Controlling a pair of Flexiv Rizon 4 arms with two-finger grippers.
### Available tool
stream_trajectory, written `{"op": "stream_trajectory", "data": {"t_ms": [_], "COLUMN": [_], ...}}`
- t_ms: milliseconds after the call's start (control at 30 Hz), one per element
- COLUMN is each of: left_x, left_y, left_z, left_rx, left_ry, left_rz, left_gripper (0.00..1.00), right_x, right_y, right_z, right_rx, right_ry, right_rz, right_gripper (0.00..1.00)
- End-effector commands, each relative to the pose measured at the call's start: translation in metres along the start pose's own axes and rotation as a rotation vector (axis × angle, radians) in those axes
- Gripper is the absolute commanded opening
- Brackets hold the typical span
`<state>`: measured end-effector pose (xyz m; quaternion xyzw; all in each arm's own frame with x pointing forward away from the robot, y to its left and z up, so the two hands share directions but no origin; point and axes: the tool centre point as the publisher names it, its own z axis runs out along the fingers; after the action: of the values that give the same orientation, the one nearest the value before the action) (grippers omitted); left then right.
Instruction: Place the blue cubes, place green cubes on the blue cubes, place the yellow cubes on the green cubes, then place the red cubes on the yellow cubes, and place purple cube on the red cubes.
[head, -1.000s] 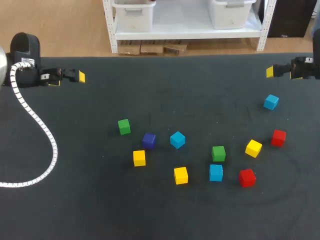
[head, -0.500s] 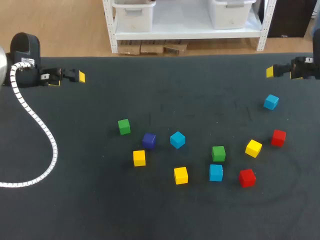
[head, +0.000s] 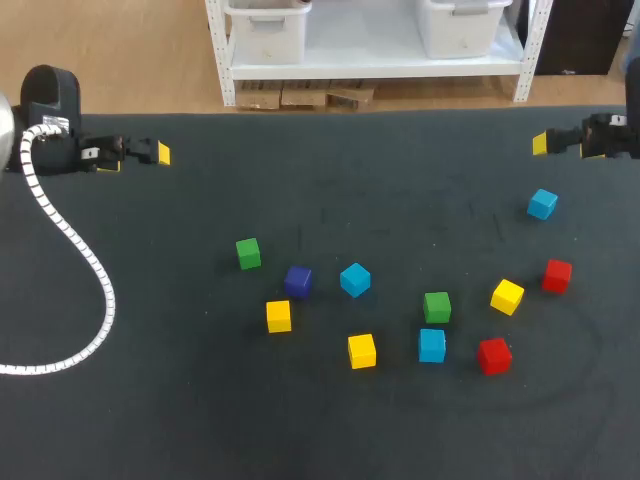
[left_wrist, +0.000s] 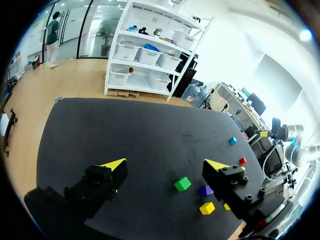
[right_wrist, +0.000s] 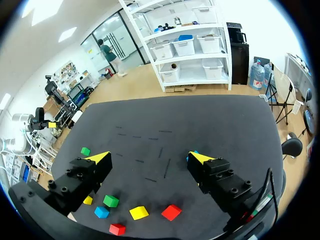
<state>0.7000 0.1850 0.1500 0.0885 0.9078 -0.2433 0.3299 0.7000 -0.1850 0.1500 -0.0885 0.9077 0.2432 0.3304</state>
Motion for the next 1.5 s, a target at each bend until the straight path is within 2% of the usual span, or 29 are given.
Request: {"op": "stream_trajectory", "data": {"t_ms": [33,1000,1233,1367,1500], "left_x": [0.000,0.000,0.000,0.000,0.000], "left_y": [0.000,0.000,0.000,0.000,0.000], "left_z": [0.000,0.000,0.000,0.000,0.000], "left_rx": [0.000,0.000,0.000,0.000,0.000], "left_ry": [0.000,0.000,0.000,0.000,0.000], "left_rz": [0.000,0.000,0.000,0.000,0.000], "left_gripper": [1.00,1.00,1.00,1.00,1.00], "right_x": [0.000,0.000,-0.008,-0.012,-0.017], "right_y": [0.000,0.000,0.006,0.013,0.018], "right_z": [0.000,0.000,-0.009,-0.014,-0.020], "right_rx": [0.000,0.000,0.001,0.009,0.040], "right_ry": [0.000,0.000,0.002,0.046,0.130], "right_rz": [0.000,0.000,-0.006,-0.050,-0.156], "right_gripper": [1.00,1.00,1.00,1.00,1.00]}}
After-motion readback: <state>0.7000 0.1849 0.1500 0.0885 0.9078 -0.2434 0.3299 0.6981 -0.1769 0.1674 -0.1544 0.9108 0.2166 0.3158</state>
